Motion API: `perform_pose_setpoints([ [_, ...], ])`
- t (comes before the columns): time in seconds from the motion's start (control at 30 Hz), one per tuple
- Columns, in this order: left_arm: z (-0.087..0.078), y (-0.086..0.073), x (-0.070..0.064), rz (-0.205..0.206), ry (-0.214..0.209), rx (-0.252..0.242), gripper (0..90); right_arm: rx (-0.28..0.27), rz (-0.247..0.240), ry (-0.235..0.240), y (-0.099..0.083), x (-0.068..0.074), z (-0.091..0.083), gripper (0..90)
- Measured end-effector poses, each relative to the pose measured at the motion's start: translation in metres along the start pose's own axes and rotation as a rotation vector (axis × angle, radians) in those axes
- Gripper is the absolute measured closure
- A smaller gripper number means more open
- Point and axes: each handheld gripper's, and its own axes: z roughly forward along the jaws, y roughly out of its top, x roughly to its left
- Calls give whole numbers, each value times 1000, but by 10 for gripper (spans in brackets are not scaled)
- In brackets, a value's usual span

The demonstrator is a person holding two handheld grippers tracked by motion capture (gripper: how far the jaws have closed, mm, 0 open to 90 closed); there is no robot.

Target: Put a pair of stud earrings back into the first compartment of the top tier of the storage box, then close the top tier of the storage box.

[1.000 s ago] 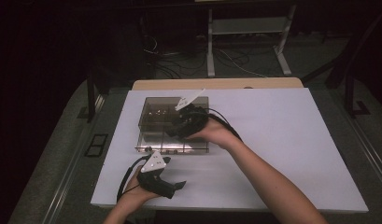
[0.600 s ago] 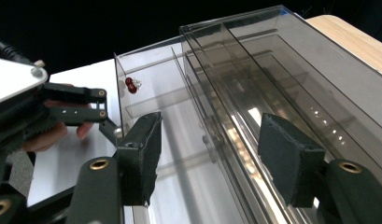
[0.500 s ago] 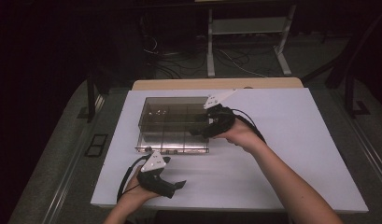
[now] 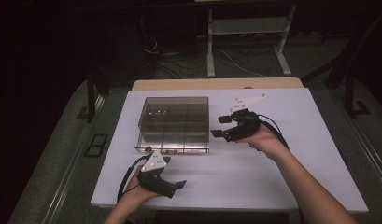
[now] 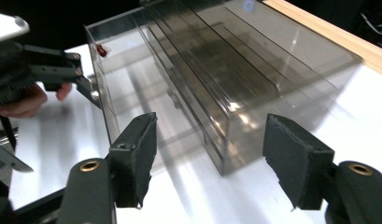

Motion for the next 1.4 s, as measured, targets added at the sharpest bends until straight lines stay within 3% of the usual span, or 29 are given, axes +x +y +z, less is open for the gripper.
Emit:
perform_pose_setpoints([
  [0.37, 0, 1, 0, -1, 1, -3, 0, -2, 54, -106, -44, -4, -27, 293],
  [0.8, 0, 1, -1, 1, 5, -2, 0, -11, 123, -191, -95, -5, -55, 272],
  [1.4, -2, 1, 0, -9, 12, -11, 0, -38, 201, -242, -143, 4, -85, 260],
])
